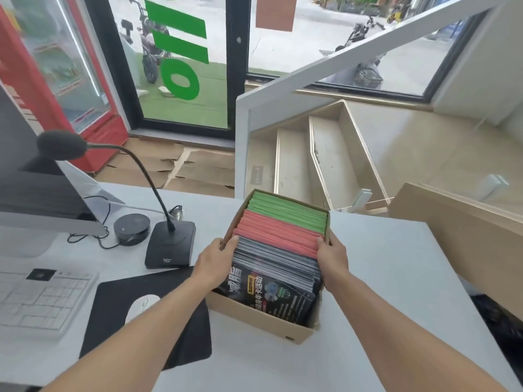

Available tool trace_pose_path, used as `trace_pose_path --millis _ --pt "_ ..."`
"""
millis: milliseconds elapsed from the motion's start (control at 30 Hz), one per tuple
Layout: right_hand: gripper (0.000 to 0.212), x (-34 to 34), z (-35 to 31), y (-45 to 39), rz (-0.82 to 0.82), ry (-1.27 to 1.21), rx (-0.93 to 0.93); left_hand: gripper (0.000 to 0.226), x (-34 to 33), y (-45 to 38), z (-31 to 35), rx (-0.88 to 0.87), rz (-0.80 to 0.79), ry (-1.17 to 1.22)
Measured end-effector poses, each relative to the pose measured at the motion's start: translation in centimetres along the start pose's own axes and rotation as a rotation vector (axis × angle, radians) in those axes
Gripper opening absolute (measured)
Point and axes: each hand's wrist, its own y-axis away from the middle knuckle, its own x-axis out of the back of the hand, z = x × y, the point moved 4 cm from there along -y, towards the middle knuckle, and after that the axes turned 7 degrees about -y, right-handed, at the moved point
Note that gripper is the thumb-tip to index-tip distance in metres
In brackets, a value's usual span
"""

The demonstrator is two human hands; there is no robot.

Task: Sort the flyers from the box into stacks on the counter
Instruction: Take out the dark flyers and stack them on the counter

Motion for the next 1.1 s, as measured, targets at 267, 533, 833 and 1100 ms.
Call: trace_pose_path --millis 267,533,833,1100 --pt "0.038 -1.2 -0.7 -1.5 0.043 -0.035 -0.026 0.049 -0.3 -0.1 0.2 -0.047 0.060 0.109" --pt "0.041 -4.6 -3.8 -4.8 -0.026 -0.017 -0.025 0.047 0.5 -1.7 0.3 0.035 0.221 0.081" --pt "0.042 -6.6 -5.4 -7.9 0.004 0.087 0.067 0.053 1.9 -6.2 1.3 0.053 0.229 0.019" --pt "0.039 -6.8 -5.6 -8.8 0.074 0.236 0.126 0.049 1.8 -6.9 1.5 0.052 0.254 -0.029"
